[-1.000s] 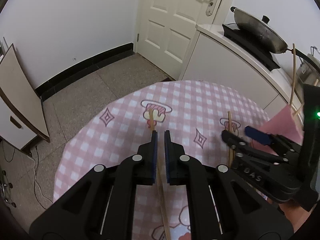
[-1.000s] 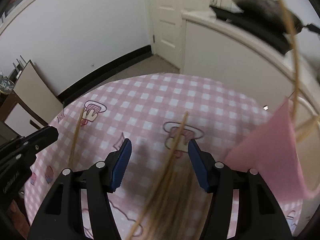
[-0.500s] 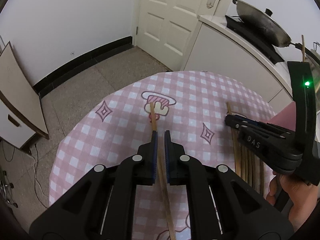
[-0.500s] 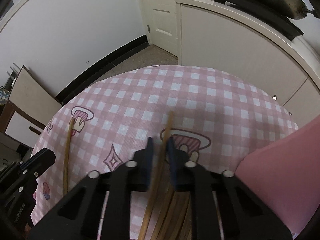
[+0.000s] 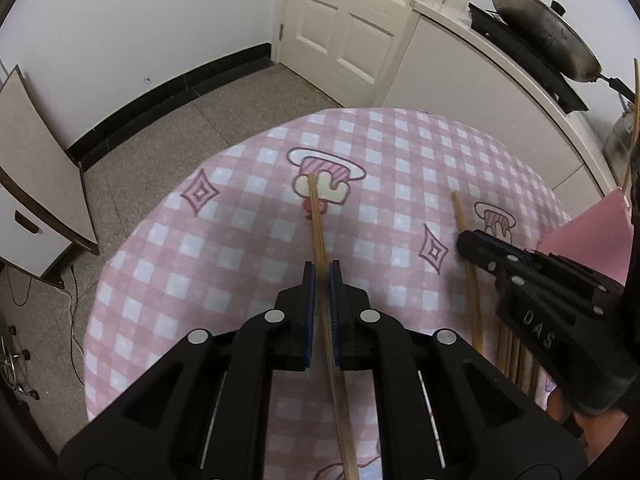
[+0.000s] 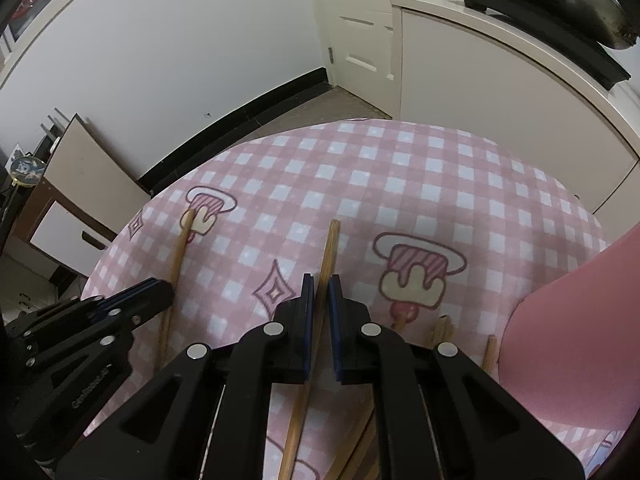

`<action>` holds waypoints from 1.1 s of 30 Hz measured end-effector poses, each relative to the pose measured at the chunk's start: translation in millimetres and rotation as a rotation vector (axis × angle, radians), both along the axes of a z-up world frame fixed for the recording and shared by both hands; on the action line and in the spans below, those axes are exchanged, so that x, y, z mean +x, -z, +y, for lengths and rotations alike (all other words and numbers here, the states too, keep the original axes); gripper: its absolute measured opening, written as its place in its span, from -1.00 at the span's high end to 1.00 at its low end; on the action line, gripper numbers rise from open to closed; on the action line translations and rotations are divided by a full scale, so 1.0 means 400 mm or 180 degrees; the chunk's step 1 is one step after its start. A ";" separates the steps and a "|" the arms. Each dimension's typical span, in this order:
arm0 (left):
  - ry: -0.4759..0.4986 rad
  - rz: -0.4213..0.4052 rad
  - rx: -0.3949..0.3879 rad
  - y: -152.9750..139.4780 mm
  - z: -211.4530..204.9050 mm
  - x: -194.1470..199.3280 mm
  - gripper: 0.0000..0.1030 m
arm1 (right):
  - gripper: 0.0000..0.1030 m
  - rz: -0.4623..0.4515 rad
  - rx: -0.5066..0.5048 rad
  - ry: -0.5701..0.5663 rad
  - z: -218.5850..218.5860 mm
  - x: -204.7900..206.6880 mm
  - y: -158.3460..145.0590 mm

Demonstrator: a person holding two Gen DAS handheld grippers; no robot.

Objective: Organize utensils
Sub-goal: 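Grasp a chopstick with the right tool while the left tool holds its chopstick, then lift both chopsticks upright and lower them into the pink cup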

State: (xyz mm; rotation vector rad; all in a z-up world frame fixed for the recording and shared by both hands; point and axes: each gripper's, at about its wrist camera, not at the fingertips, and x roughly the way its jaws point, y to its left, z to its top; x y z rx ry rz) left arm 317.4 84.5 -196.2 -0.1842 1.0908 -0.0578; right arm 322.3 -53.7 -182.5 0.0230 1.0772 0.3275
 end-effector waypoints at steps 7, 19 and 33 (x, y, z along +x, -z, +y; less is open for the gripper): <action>-0.0025 0.0054 -0.0017 0.004 -0.001 0.008 0.84 | 0.88 -0.0005 0.0035 -0.0079 0.008 -0.019 -0.009; 0.0007 -0.0232 -0.0097 -0.028 -0.003 -0.020 0.89 | 0.89 -0.0182 0.0174 -0.0238 0.033 -0.071 -0.062; 0.0204 -0.1205 -0.0345 -0.347 -0.094 -0.235 0.89 | 0.91 -0.0828 0.0515 -0.0299 -0.093 -0.233 -0.314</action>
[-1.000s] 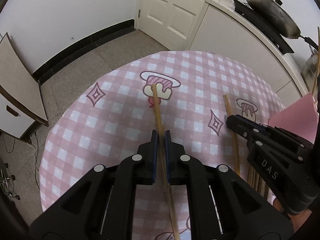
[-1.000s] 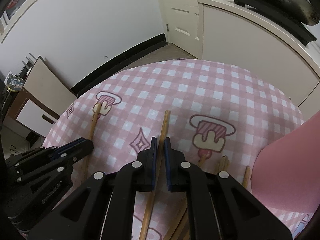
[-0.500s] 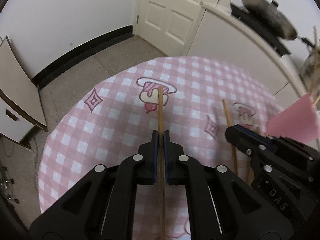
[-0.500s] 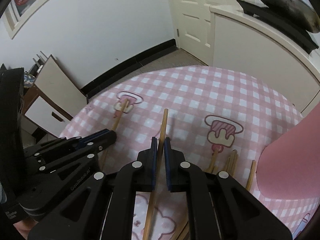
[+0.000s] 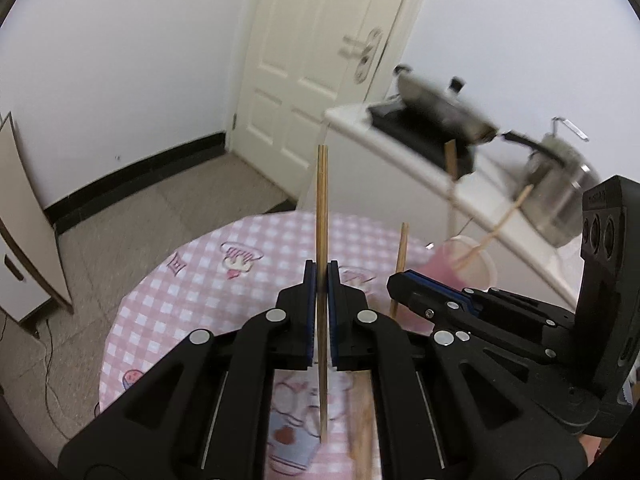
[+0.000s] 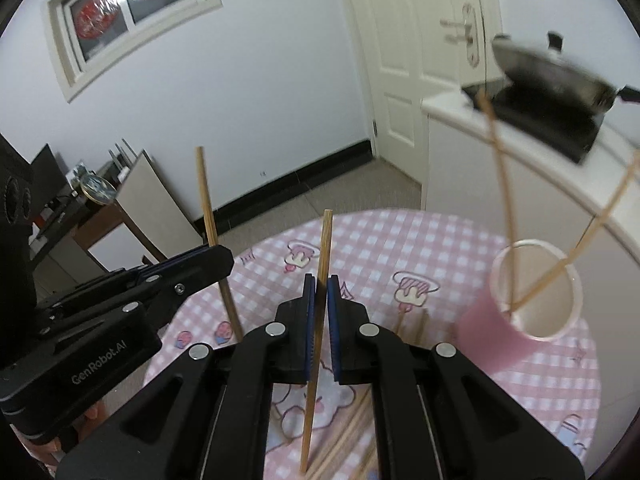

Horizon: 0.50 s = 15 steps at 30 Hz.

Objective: Organize utensils
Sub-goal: 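Lift both chopsticks upright and lower them into the pink cup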

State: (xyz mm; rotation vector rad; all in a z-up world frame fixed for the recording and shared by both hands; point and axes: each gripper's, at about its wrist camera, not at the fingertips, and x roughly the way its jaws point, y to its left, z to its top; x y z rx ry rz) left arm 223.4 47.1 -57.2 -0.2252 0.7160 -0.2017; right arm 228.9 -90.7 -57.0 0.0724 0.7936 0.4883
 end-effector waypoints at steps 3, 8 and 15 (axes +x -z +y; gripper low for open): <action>0.0064 -0.0120 -0.0009 -0.041 -0.031 -0.034 0.89 | 0.92 -0.0137 0.0046 0.0021 -0.041 -0.037 -0.044; 0.0153 -0.0315 0.0004 -0.107 -0.092 -0.084 0.89 | 0.92 -0.0362 0.0101 0.0077 -0.116 -0.104 -0.121; 0.0254 -0.0549 0.0093 -0.184 -0.173 -0.124 0.89 | 0.92 -0.0634 0.0056 0.0226 -0.195 -0.144 -0.192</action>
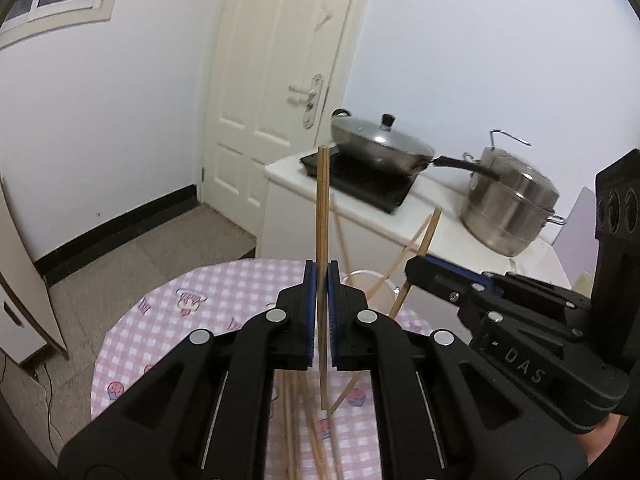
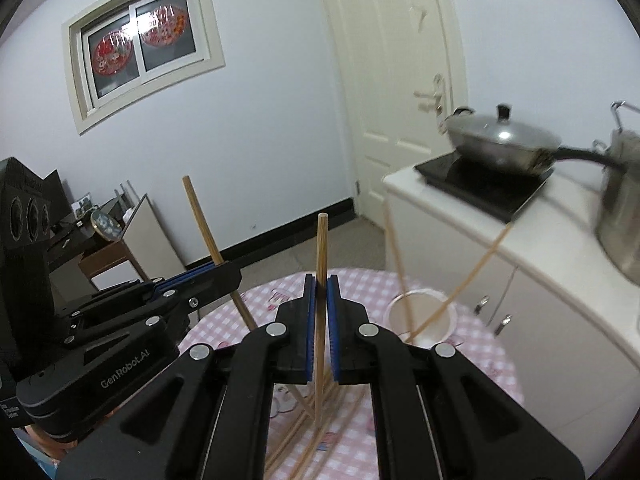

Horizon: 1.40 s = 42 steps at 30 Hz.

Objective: Organize utensils
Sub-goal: 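Lift both chopsticks upright and lower them into the pink cup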

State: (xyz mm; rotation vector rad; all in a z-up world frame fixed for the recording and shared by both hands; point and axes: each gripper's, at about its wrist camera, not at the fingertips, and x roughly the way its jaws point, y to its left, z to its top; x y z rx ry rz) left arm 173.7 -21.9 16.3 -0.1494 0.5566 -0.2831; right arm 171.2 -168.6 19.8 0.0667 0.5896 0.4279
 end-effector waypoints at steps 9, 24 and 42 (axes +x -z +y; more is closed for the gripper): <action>-0.0054 -0.0234 -0.0054 -0.054 -0.067 0.042 0.89 | 0.92 -0.0369 -0.0119 0.0330 -0.093 0.009 -0.071; -0.0274 -0.0524 -0.0177 -0.051 -0.151 0.168 0.89 | 0.92 -0.0810 -0.0047 0.0602 -0.159 0.084 -0.076; -0.0121 -0.0185 0.0116 0.111 -0.185 0.199 0.89 | 0.91 -0.0466 -0.0016 0.0638 -0.167 0.111 0.102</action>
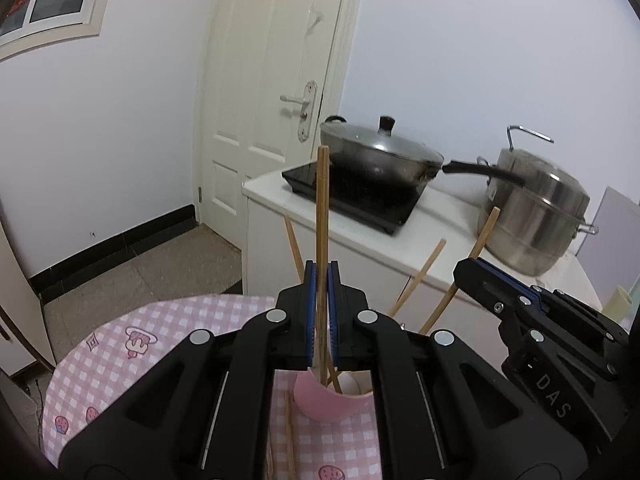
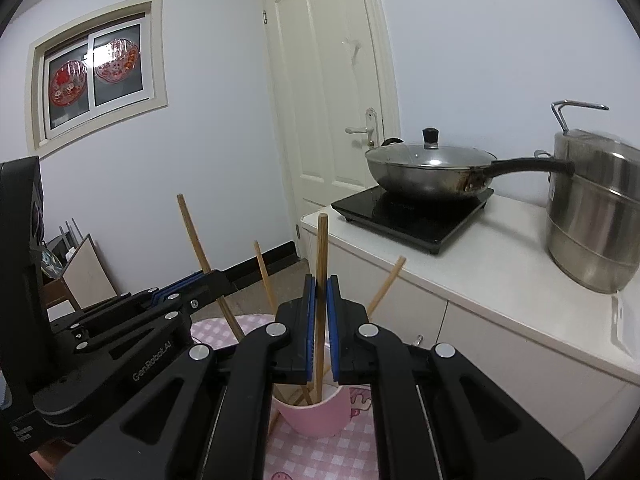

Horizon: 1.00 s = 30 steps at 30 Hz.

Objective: Organize utensils
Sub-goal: 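Lift both chopsticks upright and lower them into the pink cup, then open both tools to release the chopsticks into the cup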

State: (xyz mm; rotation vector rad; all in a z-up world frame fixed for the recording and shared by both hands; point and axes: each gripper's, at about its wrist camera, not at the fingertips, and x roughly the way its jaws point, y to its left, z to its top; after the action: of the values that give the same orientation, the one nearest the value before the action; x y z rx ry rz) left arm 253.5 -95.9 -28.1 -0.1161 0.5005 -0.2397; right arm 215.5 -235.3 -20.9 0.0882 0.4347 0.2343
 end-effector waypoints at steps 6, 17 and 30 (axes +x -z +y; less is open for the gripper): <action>0.0064 0.0084 0.0057 0.024 0.002 -0.007 0.89 | 0.91 0.0082 0.0043 0.0031 -0.010 -0.009 0.031; 0.0108 0.0153 0.0175 0.033 0.007 -0.025 0.86 | 0.89 0.0163 0.0096 0.0045 -0.015 -0.026 0.051; 0.0061 -0.0023 0.0133 0.001 0.040 -0.117 -0.31 | 0.45 0.0149 0.0230 0.0033 -0.025 -0.100 0.035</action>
State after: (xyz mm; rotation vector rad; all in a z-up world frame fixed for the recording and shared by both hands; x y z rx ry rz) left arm 206.9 -80.0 -28.4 -0.0697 0.4993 -0.2482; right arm 175.3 -245.2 -34.9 0.1669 0.4723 0.2381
